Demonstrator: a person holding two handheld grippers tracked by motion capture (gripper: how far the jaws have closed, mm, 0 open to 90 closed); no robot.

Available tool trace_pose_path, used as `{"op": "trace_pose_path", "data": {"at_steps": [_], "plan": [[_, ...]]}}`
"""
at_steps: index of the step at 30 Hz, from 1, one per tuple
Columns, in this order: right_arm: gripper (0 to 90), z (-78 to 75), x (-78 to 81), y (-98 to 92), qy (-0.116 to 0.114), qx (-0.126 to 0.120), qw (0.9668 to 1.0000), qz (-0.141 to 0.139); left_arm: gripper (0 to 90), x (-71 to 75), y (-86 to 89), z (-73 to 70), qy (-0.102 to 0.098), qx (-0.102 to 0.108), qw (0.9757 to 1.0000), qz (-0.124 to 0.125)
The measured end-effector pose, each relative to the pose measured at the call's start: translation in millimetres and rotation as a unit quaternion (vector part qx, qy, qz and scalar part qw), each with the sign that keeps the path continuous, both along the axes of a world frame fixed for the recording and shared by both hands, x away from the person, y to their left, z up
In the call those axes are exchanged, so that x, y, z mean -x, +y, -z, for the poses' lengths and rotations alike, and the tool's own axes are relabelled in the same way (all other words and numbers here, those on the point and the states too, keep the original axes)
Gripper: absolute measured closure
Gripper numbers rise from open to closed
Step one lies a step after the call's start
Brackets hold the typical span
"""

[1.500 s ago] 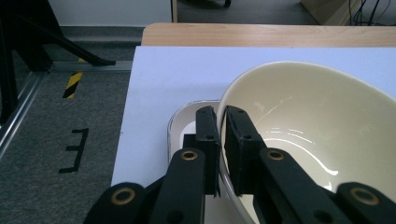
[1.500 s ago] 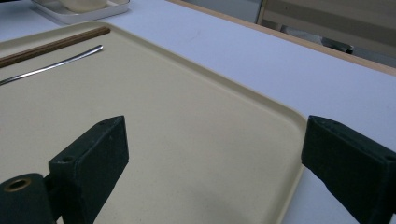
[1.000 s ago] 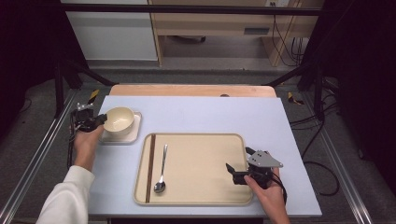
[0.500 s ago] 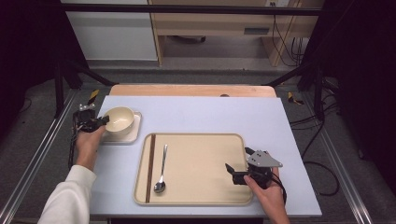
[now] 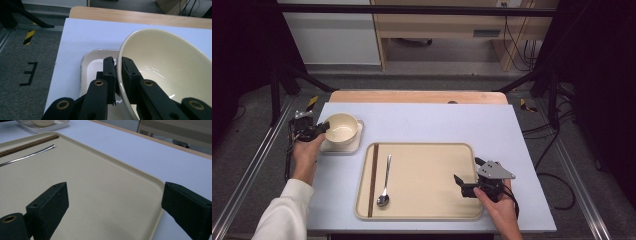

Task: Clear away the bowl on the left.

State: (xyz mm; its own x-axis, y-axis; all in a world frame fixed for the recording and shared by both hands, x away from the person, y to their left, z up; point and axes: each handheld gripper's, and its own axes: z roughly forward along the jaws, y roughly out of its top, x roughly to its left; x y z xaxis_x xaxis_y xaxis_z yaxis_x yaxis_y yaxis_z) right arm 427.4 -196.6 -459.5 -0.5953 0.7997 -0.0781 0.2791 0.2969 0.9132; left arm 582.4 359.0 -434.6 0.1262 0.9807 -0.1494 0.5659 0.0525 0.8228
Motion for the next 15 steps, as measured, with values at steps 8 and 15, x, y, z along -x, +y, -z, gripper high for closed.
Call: {"op": "trace_pose_path", "data": {"at_steps": [8, 15], "plan": [[7.7, -0.5, 0.4, -0.5, -0.001, 0.000, 1.0000, 0.001, 81.9, 9.5, -13.4, -14.6, -0.014, 0.011, 0.9996, 0.022], [7.6, -0.9, 0.5, -0.9, -0.002, -0.002, 1.0000, 0.002, 81.9, 22.5, -30.8, -29.1, -0.032, 0.021, 0.9977, 0.056]]}}
